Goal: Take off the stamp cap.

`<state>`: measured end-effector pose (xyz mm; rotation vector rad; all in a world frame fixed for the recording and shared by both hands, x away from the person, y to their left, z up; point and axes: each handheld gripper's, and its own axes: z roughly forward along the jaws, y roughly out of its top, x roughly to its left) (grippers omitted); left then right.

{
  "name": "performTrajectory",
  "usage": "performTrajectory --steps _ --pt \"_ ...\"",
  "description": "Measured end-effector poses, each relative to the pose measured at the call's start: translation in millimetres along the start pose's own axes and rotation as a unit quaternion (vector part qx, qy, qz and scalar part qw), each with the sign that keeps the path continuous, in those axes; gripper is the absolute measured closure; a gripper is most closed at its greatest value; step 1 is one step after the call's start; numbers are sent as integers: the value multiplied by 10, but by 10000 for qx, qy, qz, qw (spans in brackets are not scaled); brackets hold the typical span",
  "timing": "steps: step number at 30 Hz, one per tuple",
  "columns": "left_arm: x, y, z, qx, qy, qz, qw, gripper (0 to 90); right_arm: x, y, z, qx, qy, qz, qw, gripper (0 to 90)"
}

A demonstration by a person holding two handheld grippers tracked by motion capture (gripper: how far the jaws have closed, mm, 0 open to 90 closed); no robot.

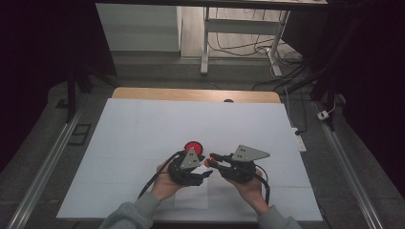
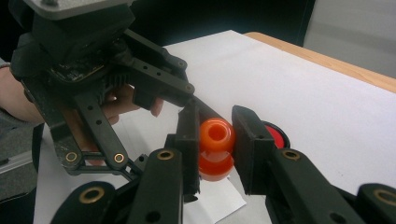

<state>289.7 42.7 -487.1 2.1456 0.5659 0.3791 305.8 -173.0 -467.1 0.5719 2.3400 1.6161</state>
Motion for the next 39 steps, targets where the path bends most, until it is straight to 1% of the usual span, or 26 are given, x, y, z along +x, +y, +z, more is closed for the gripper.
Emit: performTrajectory --steps 4,12,16,21,28,32,39 --pt "-1 2 -2 -40 32 13 10000 492 0 -1 -1 -23 4 19 10000 720" --pt "1 0 4 -49 23 43 10000 536 0 -4 4 -6 12 21 10000 719" --pt "0 -2 7 -29 6 80 10000 572 3 -7 8 -5 21 21 10000 719" --pt "-1 -1 5 -12 -22 121 9999 597 7 -5 9 -7 30 22 10000 720" --pt "-2 -2 3 -37 -21 113 9999 623 13 -8 13 9 51 26 10000 720" --pt "-4 -3 3 -17 -15 156 9999 635 17 -9 15 16 60 27 10000 720" --pt "-6 -9 9 -21 -5 166 9999 640 16 -12 20 30 57 23 10000 720"
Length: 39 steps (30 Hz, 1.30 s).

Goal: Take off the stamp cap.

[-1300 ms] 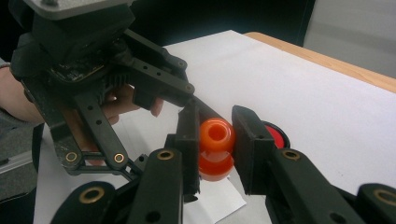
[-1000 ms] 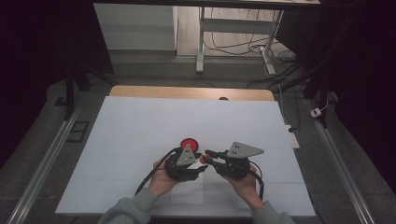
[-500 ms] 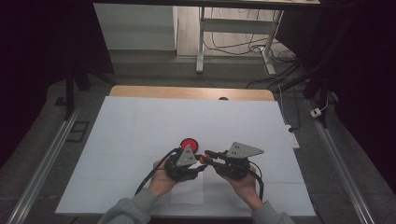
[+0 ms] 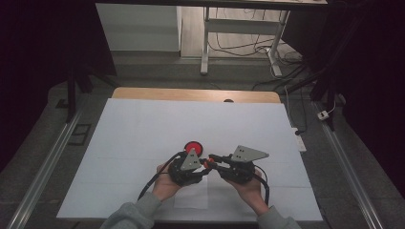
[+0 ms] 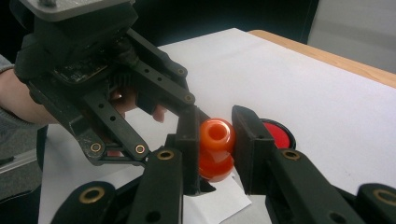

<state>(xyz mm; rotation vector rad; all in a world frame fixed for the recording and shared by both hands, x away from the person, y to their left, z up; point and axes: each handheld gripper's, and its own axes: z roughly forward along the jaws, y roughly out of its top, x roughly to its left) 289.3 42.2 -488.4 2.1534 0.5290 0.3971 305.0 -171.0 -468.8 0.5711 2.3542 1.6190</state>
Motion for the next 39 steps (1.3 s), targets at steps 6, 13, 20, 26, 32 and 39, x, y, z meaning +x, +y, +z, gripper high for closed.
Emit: performTrajectory --steps 6,13,20,26,32,39 --pt "-3 -4 -5 19 13 80 10000 649 3 0 1 7 -2 -8 10000 721" --pt "5 -9 -8 44 -18 84 10000 652 8 -2 8 14 4 -30 10000 721" --pt "12 -13 -10 51 -40 76 10000 652 19 -5 12 6 -13 -62 10000 721" --pt "19 -15 -15 35 -73 34 10000 653 34 -1 9 -3 -43 -129 9999 722" --pt "18 -19 -17 53 -68 82 9999 655 41 2 11 12 -45 -161 9999 722" --pt "12 -24 -15 65 -36 132 9999 656 42 -1 16 28 -42 -160 9999 723"
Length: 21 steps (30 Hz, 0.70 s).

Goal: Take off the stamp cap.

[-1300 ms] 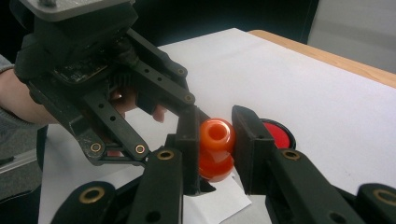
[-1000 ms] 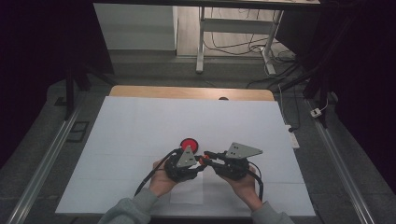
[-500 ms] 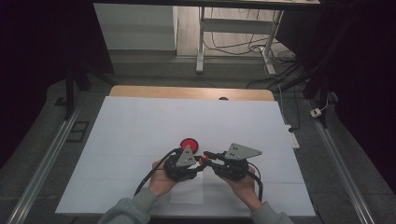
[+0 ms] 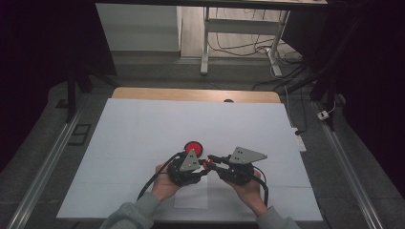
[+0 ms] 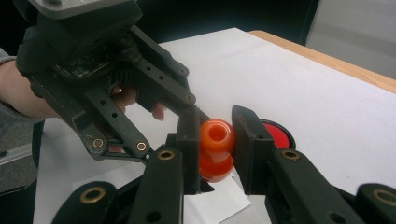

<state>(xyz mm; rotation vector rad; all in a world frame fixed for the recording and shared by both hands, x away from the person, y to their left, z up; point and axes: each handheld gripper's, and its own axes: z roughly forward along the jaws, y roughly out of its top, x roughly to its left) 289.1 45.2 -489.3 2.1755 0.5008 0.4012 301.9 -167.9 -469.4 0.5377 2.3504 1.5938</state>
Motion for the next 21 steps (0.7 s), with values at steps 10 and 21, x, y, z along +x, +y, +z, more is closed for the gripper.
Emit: performTrajectory --steps 10,21 --pt "-2 -12 7 26 17 53 10000 656 2 -6 8 36 11 18 10000 723" --pt "-4 -16 8 67 39 88 9999 657 9 -14 18 44 -18 7 10000 724"
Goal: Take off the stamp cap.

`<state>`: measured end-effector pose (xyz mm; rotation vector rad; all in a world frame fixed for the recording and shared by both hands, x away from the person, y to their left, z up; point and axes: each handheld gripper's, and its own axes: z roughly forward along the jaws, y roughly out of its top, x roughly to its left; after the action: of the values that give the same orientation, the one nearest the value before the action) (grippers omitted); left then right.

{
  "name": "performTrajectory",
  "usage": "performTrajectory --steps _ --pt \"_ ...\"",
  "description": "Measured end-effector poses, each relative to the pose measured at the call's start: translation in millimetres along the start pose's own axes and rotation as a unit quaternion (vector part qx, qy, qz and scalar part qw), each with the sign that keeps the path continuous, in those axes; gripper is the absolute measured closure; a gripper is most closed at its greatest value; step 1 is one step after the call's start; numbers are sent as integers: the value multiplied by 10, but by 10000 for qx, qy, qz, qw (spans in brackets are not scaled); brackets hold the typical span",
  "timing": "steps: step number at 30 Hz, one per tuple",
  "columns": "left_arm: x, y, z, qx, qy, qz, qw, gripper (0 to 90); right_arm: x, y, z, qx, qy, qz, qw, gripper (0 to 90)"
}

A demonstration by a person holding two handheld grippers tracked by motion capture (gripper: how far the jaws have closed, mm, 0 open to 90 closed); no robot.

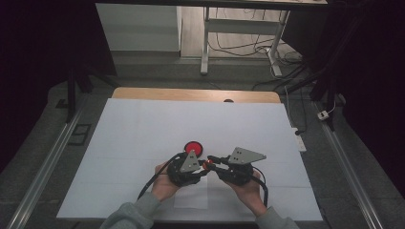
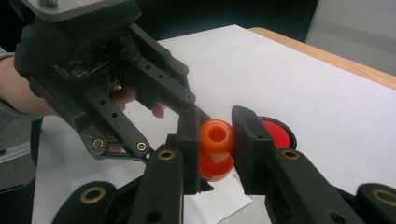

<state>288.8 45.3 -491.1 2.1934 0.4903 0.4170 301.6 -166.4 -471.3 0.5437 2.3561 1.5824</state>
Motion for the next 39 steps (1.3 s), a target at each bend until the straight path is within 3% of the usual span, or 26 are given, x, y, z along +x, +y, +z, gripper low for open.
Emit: performTrajectory --steps 39 --pt "-24 -7 -5 23 106 110 9999 660 23 1 0 -25 -46 -49 10000 726"
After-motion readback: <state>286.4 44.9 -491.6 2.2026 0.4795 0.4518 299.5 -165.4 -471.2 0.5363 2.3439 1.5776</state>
